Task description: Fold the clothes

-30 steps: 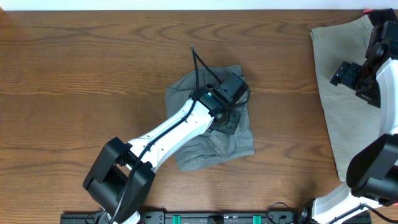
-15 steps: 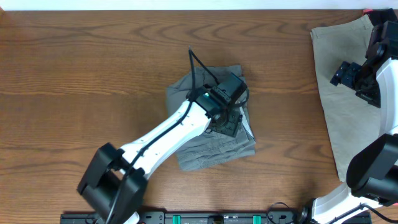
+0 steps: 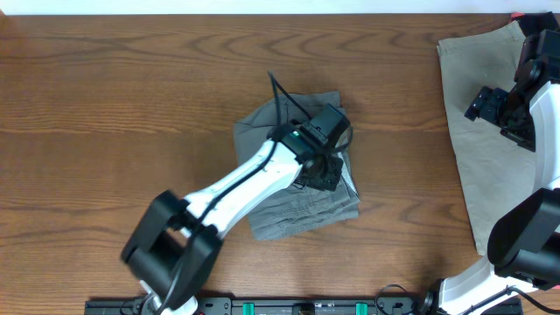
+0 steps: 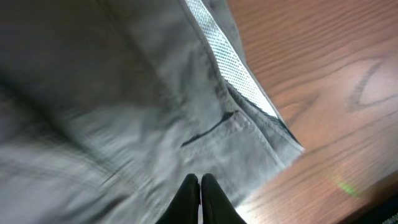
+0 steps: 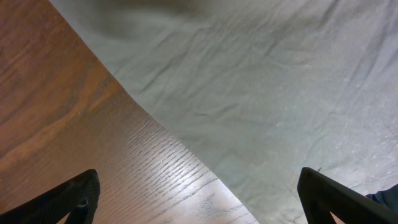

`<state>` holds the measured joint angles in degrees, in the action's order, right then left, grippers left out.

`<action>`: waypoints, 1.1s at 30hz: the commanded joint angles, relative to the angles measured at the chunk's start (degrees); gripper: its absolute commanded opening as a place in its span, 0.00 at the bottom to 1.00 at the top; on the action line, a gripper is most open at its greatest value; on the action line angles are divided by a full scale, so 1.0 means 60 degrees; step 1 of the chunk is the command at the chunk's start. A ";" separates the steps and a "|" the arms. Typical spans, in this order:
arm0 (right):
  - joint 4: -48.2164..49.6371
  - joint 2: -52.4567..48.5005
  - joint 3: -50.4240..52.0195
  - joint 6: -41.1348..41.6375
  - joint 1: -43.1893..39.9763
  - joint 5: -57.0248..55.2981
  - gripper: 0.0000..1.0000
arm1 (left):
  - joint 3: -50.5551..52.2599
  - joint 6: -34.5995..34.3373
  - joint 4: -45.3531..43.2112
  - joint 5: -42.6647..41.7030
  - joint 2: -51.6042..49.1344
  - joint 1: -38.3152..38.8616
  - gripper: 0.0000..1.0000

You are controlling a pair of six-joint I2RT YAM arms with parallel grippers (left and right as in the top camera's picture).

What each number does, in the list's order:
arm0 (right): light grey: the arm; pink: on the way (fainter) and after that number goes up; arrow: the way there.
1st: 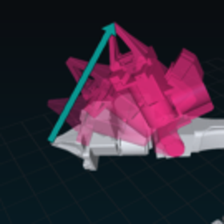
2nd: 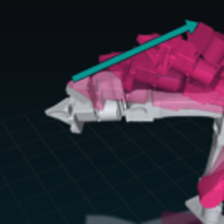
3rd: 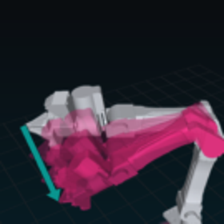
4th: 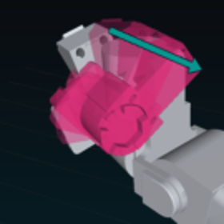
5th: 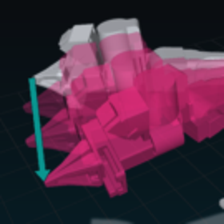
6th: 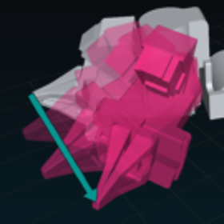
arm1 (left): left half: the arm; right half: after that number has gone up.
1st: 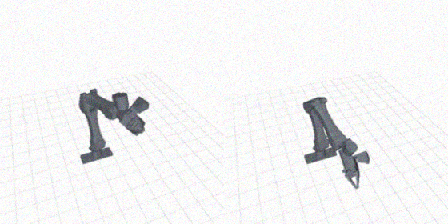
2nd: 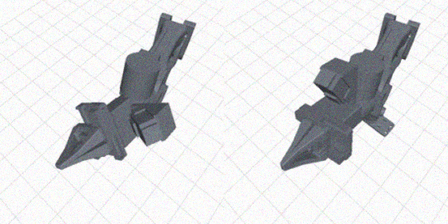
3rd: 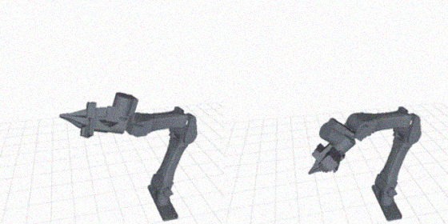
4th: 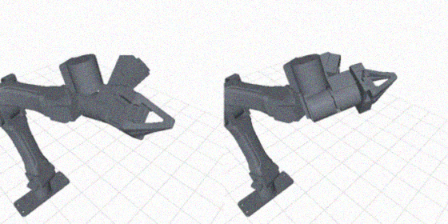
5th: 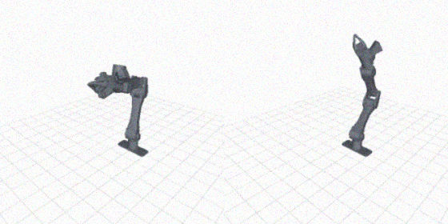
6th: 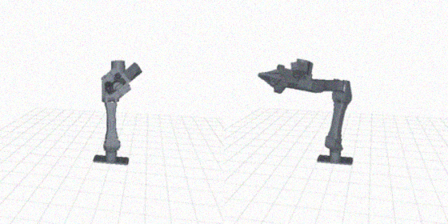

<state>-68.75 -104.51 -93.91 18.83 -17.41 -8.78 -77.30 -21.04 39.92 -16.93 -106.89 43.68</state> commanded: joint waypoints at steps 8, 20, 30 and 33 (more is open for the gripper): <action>0.0000 0.0004 -0.0062 0.0069 -0.0025 -0.0062 0.99 | 0.0146 -0.0084 -0.0787 -0.1326 -0.1694 0.0328 0.06; 0.0000 0.0004 -0.0062 0.0069 -0.0025 -0.0062 0.99 | -0.0229 0.0353 0.0157 -0.1315 -0.0379 0.0372 0.06; 0.0000 0.0004 -0.0062 0.0069 -0.0025 -0.0062 0.99 | -0.0226 0.0419 0.2630 0.0302 0.2437 -0.1636 0.66; 0.0000 0.0004 -0.0062 0.0069 -0.0025 -0.0062 0.99 | -0.0219 0.0426 0.3184 0.0299 0.2623 -0.2809 0.98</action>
<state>-68.73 -104.51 -93.91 18.83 -17.41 -8.80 -77.93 -19.09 57.41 -17.98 -91.26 31.88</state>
